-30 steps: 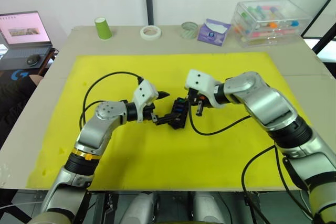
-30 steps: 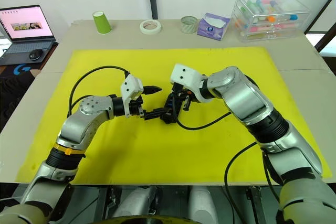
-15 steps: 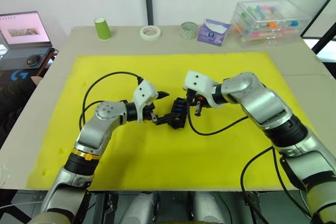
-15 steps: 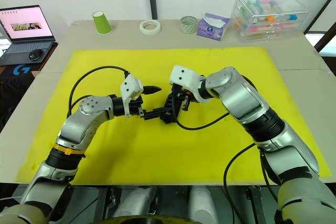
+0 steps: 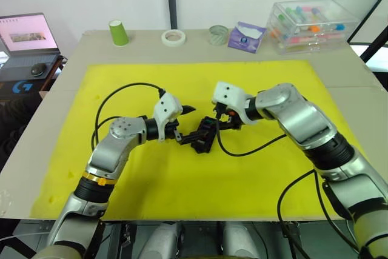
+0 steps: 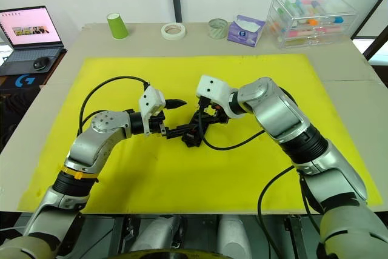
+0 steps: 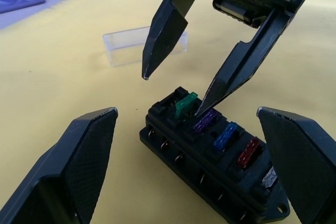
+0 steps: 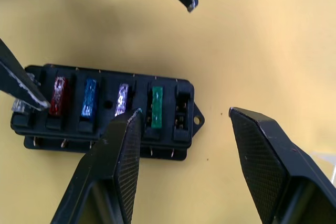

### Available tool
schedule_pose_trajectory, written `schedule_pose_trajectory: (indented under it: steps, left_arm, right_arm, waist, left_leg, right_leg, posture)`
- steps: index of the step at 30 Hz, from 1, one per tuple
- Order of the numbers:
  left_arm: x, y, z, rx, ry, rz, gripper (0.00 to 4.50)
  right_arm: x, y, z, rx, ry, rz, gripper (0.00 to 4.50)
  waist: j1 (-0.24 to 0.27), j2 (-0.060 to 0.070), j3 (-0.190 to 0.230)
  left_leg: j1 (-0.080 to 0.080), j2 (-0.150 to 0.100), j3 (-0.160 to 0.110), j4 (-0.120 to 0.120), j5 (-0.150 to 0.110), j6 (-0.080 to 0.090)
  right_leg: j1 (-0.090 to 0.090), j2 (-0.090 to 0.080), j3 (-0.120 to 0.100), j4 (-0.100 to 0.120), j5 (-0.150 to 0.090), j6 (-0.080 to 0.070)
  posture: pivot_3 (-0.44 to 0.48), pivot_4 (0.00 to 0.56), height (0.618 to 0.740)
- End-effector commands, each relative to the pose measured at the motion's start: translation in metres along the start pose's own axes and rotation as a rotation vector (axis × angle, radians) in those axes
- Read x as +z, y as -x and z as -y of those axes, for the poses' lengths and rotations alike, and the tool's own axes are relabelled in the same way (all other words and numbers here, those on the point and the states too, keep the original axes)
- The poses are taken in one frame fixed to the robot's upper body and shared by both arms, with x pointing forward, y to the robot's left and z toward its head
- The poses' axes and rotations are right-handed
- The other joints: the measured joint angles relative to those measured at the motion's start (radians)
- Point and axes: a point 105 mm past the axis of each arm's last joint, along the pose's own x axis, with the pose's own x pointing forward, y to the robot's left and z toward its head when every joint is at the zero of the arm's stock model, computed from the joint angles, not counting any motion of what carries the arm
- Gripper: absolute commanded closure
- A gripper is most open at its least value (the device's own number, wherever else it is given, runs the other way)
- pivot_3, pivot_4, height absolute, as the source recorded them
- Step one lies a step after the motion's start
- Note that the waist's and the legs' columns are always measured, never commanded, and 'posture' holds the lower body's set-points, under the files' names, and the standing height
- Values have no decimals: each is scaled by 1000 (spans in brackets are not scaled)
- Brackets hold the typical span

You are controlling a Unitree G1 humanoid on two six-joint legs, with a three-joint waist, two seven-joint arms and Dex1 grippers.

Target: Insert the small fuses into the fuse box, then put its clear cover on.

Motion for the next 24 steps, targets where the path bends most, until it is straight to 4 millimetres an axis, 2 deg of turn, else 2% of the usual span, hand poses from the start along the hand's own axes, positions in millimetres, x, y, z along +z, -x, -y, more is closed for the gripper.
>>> schedule_pose_trajectory:
  steps: [1,7,12,16,21,24]
  left_arm:
    - [9,-1,2,-17,-42,14,0]
    - [8,-2,2,-24,-46,12,0]
    - [9,-3,6,-48,-45,20,0]
    - [11,-3,6,-46,-49,25,0]
    - [12,-5,6,-51,-49,23,0]
    - [11,-4,5,-53,-48,20,0]
  right_arm:
    - [20,14,8,-37,31,76,1682]
    - [21,23,13,-56,67,82,1682]
    - [31,30,11,-48,84,162,1682]
    - [27,28,0,-25,72,187,2578]
    - [23,19,-4,-24,42,195,4367]
    - [22,16,-2,-31,31,198,4474]
  waist:
    - [1,0,0]
    - [1,0,0]
    - [0,0,0]
    - [2,0,0]
    - [0,0,0]
    - [2,0,0]
  left_leg:
    - [0,0,0,0,0,0]
    - [0,0,0,0,0,0]
    - [0,0,0,0,0,0]
    - [0,0,0,0,0,0]
    - [0,0,0,0,0,0]
    - [0,0,0,0,0,0]
  right_leg:
    - [0,0,0,0,0,0]
    - [0,0,0,0,0,0]
    - [0,0,0,0,0,0]
    - [0,0,0,0,0,0]
    - [0,0,0,0,0,0]
    - [0,0,0,0,0,0]
  posture:
    - [0,150,740]
    - [0,150,740]
    - [0,150,740]
    - [0,150,740]
    - [0,150,740]
    - [0,150,740]
